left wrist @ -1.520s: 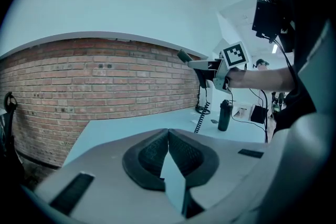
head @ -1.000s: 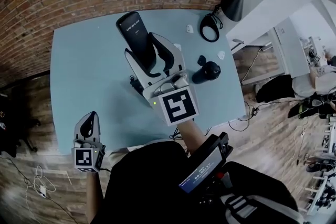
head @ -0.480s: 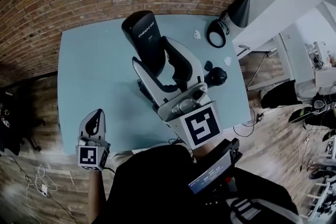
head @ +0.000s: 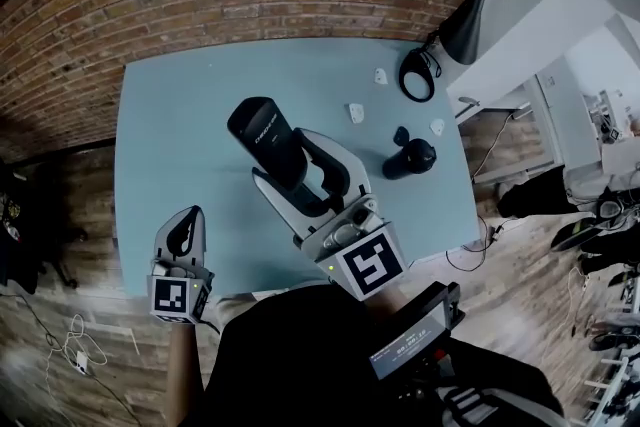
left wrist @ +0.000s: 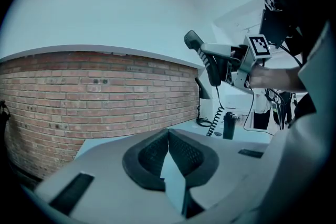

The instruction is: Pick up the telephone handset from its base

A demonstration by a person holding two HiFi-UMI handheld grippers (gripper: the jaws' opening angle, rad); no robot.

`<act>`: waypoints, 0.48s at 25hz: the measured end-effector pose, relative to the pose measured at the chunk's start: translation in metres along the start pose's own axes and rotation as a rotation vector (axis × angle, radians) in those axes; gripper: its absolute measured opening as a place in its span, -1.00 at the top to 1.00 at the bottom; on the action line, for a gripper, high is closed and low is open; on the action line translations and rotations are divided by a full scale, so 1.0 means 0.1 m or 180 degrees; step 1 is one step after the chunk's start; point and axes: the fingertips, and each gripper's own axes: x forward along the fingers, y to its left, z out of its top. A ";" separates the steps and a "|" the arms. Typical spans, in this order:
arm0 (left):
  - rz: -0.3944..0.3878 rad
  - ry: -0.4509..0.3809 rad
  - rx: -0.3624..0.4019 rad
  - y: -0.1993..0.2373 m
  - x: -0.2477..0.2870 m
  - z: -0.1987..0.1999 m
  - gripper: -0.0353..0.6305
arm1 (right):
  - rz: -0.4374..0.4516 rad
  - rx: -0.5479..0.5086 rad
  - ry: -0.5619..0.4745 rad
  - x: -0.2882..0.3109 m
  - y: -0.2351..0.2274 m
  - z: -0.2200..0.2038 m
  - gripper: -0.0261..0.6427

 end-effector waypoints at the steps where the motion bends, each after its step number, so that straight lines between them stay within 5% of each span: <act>1: -0.0004 0.0011 0.0004 0.00 0.00 0.00 0.86 | 0.0024 0.0035 0.0045 -0.01 0.02 -0.08 0.20; 12: 0.0010 0.0052 -0.0025 0.02 -0.02 -0.05 0.86 | 0.0172 0.0570 0.0742 -0.16 0.28 -1.01 0.20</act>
